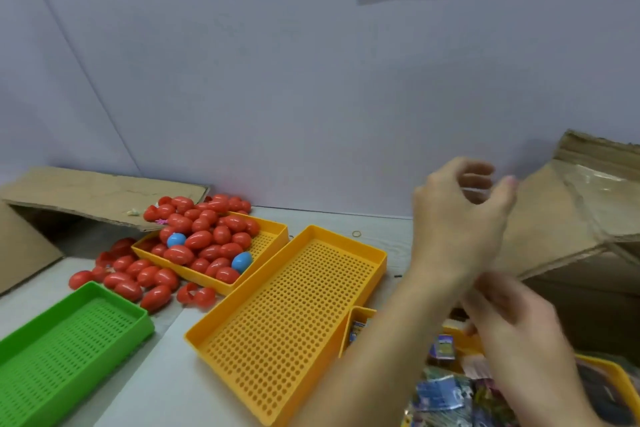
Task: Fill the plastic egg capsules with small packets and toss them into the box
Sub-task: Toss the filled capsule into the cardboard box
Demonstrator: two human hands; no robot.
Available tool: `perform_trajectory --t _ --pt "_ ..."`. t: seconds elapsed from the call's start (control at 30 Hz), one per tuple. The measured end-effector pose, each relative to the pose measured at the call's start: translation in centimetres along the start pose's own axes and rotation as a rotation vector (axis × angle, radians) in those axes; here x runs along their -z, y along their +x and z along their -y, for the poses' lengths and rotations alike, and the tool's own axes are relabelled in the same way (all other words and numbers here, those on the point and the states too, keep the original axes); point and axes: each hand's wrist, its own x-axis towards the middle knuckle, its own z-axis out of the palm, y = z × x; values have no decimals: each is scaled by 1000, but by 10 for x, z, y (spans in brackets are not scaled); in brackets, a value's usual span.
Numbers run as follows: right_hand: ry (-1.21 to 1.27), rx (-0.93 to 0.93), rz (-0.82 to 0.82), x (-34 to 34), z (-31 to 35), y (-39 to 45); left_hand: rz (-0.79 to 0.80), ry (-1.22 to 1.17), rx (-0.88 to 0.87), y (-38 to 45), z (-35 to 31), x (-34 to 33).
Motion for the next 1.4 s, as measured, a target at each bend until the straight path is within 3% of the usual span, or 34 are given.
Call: perform_trajectory --t 0.37,0.53,0.63,0.73,0.97,1.4 --pt "-21 155 -18 -12 -24 12 -83 901 93 34 111 224" --pt "13 132 -27 -13 -25 12 9 1431 204 68 119 270" --pt "8 140 -27 -14 -25 13 73 1501 343 80 122 273" --pt "-15 152 -32 -16 -22 11 47 1464 371 82 127 267" --pt "-108 148 -62 -13 -22 8 -281 1175 191 64 116 245" --pt "-126 43 -39 -8 -10 6 -50 73 351 8 29 108"
